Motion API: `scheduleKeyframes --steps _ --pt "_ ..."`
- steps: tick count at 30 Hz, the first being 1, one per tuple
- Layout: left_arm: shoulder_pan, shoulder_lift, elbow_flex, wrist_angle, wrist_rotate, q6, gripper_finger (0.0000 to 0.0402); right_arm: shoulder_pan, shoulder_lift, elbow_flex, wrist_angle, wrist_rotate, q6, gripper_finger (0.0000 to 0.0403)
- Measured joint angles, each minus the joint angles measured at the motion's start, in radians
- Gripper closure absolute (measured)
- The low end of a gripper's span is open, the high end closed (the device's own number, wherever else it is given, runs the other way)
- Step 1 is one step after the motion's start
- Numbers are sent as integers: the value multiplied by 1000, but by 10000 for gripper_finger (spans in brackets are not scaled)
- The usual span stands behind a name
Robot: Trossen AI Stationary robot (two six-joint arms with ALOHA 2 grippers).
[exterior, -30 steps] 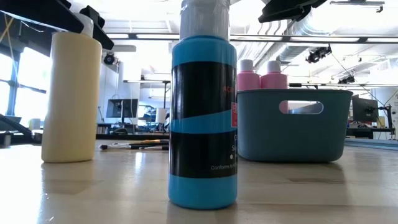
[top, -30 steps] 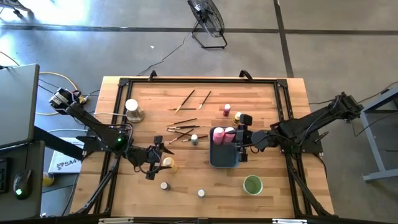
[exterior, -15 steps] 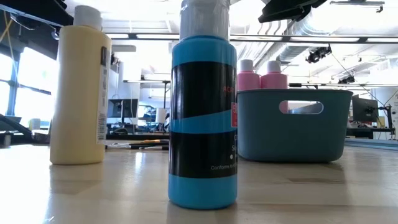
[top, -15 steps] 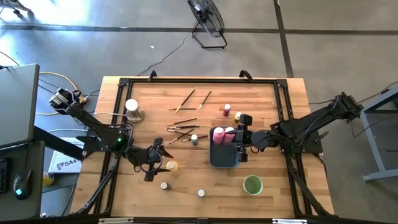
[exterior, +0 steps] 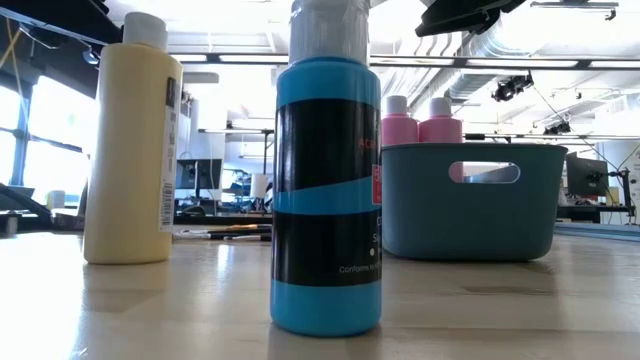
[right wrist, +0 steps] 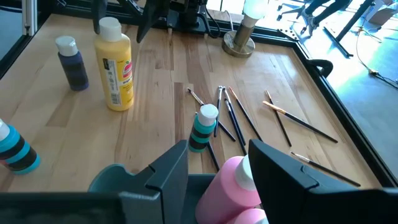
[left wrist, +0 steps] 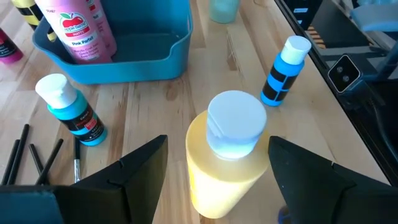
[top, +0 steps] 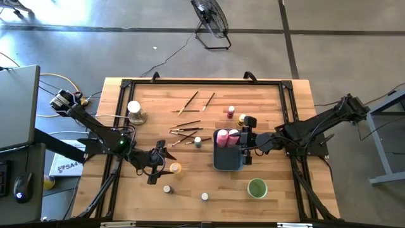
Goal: Pick & Place Paint Supplies
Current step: Put the large yellow paint bottle into the blue bin
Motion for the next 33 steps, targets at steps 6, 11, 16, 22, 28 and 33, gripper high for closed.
scheduleKeyframes --steps 6,11,16,22,28,33 --pt "0 0 0 2 -1 0 130 0 0 0 0 0 0 241" --pt "0 1 0 66 0 37 130 0 0 0 0 0 0 241" --pt "0 0 3 129 34 136 130 0 0 0 0 0 0 241" --pt "0 8 3 95 8 89 130 0 0 0 0 0 0 241" --pt "1 43 3 110 -21 45 130 0 0 0 0 0 -18 241" --pt "1 69 3 109 -21 -12 130 0 0 0 1 0 -18 241"
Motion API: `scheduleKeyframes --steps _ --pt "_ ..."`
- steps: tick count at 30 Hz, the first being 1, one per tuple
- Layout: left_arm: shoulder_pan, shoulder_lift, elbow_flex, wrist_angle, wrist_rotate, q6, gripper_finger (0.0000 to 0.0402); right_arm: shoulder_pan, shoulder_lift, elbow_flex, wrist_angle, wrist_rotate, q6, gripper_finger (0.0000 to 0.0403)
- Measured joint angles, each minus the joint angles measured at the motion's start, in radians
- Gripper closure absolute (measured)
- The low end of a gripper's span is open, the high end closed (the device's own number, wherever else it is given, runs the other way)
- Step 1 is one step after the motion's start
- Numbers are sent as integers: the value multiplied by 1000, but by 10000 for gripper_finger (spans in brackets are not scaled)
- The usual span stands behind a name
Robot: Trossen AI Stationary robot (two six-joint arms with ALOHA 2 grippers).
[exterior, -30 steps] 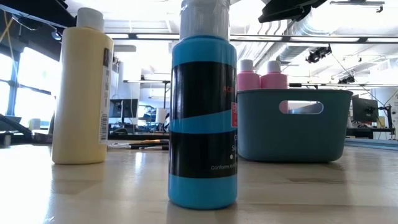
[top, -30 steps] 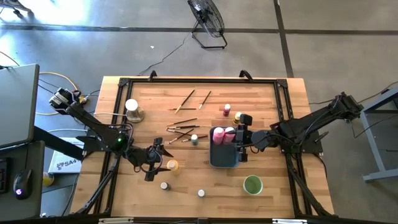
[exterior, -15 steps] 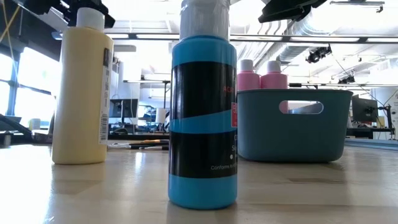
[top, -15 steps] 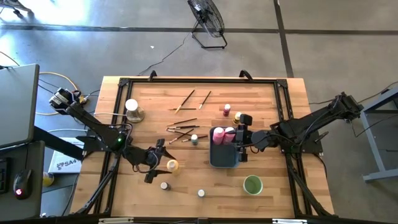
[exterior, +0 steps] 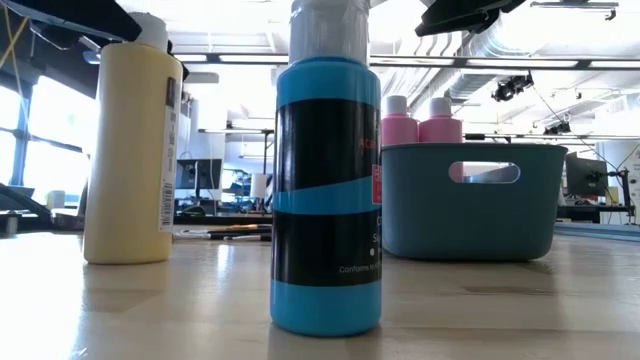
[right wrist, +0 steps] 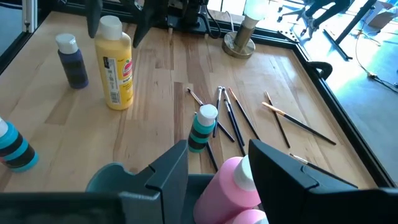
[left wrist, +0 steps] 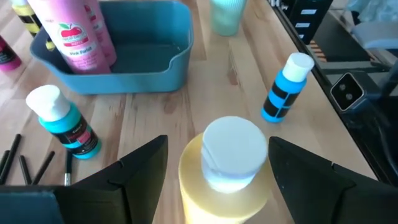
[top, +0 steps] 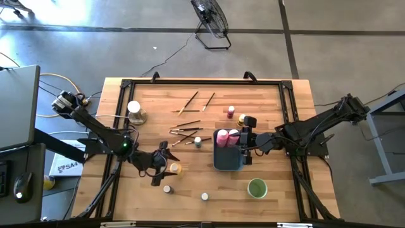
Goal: Pick & Place Paint Supplies
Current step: Put the large yellow paint bottle into the blue bin
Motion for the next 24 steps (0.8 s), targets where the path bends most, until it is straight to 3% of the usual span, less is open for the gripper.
scheduleKeyframes --steps 15,24 --pt "0 6 0 3 -13 -3 135 0 0 0 1 0 0 241" --pt "0 6 0 8 -16 -3 212 0 0 0 2 0 0 241"
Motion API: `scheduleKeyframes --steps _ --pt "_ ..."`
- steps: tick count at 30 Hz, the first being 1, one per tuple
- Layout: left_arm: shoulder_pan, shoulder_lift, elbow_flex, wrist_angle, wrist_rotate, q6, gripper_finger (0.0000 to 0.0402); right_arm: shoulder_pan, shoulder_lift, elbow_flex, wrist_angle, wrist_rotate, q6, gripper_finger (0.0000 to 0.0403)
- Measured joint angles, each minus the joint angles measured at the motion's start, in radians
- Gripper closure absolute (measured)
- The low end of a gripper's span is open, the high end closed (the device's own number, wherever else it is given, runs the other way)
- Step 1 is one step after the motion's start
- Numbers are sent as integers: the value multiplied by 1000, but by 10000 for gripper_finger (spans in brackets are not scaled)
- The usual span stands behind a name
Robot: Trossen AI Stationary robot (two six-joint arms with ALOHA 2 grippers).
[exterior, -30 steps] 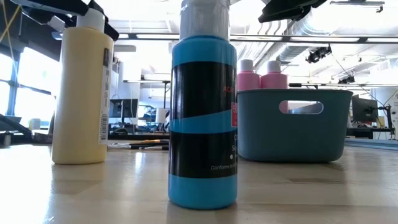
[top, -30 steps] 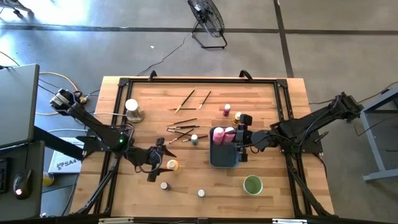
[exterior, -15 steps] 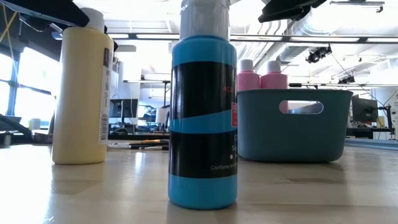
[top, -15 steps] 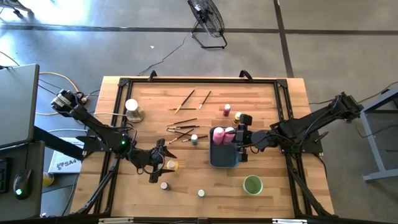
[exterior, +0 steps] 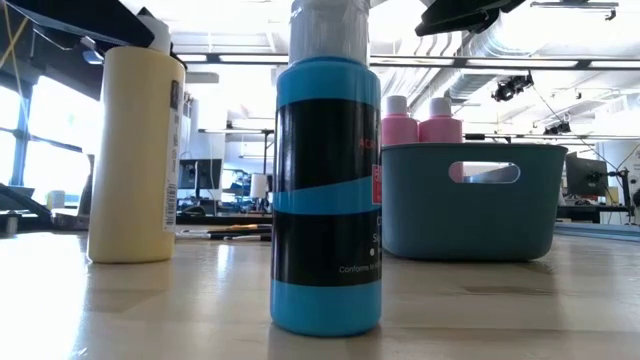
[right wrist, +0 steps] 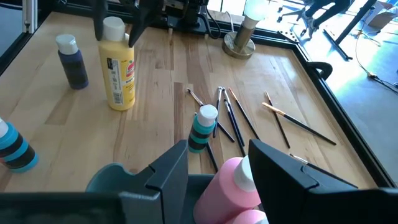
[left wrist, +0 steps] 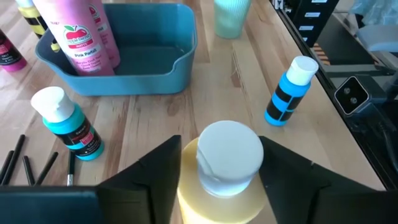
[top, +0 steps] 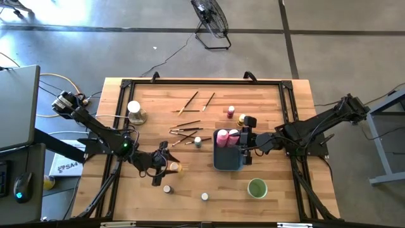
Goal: Pick & Place Paint Supplies
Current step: Put the large yellow paint bottle into the blue bin
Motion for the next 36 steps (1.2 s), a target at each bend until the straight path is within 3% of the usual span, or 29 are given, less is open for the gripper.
scheduleKeyframes --steps 13,36 --pt "0 0 0 14 0 -2 277 0 0 0 0 0 0 241" --pt "0 0 0 23 0 -45 267 0 0 0 2 0 1 241"
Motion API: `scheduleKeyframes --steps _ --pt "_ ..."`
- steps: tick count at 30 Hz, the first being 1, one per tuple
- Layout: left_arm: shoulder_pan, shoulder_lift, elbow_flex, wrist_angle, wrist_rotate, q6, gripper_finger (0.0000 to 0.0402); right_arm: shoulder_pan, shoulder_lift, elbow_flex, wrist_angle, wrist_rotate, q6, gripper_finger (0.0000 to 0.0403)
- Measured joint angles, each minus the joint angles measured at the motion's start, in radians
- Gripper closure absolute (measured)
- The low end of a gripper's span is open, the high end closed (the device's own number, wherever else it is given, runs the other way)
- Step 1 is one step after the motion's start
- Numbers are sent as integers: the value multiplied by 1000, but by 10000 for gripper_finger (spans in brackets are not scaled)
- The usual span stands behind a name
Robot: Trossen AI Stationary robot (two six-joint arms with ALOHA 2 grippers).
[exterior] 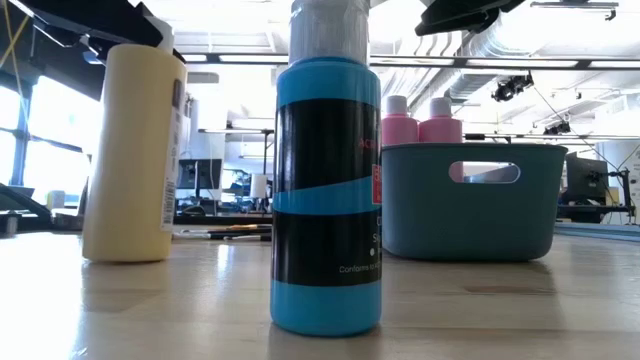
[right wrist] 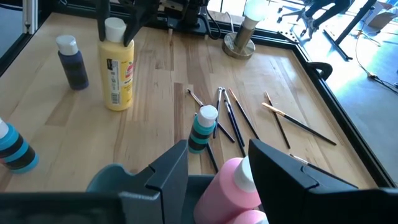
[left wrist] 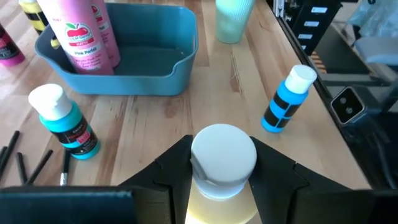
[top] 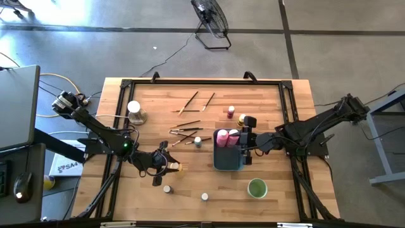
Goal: Pick & Place Paint Supplies
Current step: Put the large yellow paint bottle into the blue bin
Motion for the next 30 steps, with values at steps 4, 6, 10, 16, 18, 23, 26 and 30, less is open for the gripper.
scheduleKeyframes --steps 4,6,10,16,18,23,26,30 --pt "0 1 -1 23 -9 -19 266 0 0 0 3 0 0 241" --pt "0 1 -1 25 -14 -19 266 0 0 0 3 0 0 241" --pt "0 1 -1 30 -22 -19 266 0 0 0 3 0 0 241" --pt "41 1 47 7 -9 -22 266 0 0 0 2 0 -1 241" --pt "67 1 81 -28 8 -22 266 0 0 0 1 0 -8 241" --pt "142 0 151 -134 14 -19 266 0 0 0 -13 0 -29 241" --pt "187 0 190 -157 38 -18 266 0 -9 0 -41 4 -41 241" --pt "233 0 226 -158 90 11 266 0 -49 0 -78 4 -20 241"
